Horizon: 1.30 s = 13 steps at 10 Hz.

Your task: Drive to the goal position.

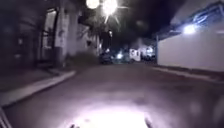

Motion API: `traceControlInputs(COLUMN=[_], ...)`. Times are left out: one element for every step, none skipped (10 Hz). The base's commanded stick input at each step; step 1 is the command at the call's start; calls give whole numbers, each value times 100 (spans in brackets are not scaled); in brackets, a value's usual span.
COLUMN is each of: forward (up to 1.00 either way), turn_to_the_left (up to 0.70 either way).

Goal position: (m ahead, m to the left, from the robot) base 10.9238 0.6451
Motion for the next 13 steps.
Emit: traceControlInputs(forward=[100, 100, 100, 100, 100, 100, 100, 100, 100, 100, 100, 100, 100], turn_to_the_left=[0, 0, 0, 0, 0, 0, 0, 0, 0, 0, 0, 0, 0])
